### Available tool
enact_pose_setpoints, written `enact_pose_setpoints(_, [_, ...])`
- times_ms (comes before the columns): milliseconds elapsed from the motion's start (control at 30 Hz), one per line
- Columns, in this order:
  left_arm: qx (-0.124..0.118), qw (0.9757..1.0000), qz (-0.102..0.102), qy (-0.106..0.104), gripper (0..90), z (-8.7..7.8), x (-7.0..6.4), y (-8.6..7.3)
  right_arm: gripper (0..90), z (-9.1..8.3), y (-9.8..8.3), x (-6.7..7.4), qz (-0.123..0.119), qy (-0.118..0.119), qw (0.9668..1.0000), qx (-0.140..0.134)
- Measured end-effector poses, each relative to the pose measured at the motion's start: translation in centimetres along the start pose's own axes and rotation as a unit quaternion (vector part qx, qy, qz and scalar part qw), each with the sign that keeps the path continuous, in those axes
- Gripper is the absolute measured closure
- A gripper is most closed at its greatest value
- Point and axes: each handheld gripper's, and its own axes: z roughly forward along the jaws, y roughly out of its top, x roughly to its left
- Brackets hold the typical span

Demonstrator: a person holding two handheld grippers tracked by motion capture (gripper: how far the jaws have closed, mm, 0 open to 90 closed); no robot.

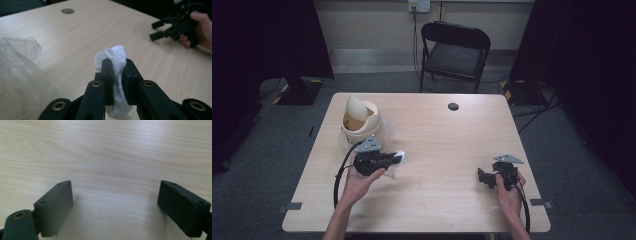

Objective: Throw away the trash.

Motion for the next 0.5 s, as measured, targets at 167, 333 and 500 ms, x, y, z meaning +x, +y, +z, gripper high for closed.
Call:
enact_pose_setpoints(167, [-0.018, 0.9998, -0.001, 0.009, 81.5, -1.8, 0.5, 0.8, 12.1, 0.0, 0.0, 0.0, 0.001, 0.0, 1.0, 0.0])
enact_pose_setpoints(333, [-0.015, 0.9995, 0.009, 0.027, 81.5, -3.5, 1.1, 1.1, 12.1, 0.0, 0.0, 0.0, 0.001, 0.0, 1.0, 0.0])
enact_pose_setpoints(500, [-0.03, 0.9982, -0.001, 0.052, 81.5, -5.4, 2.2, 1.3, 12.1, 0.0, 0.0, 0.0, 0.001, 0.0, 1.0, 0.0])
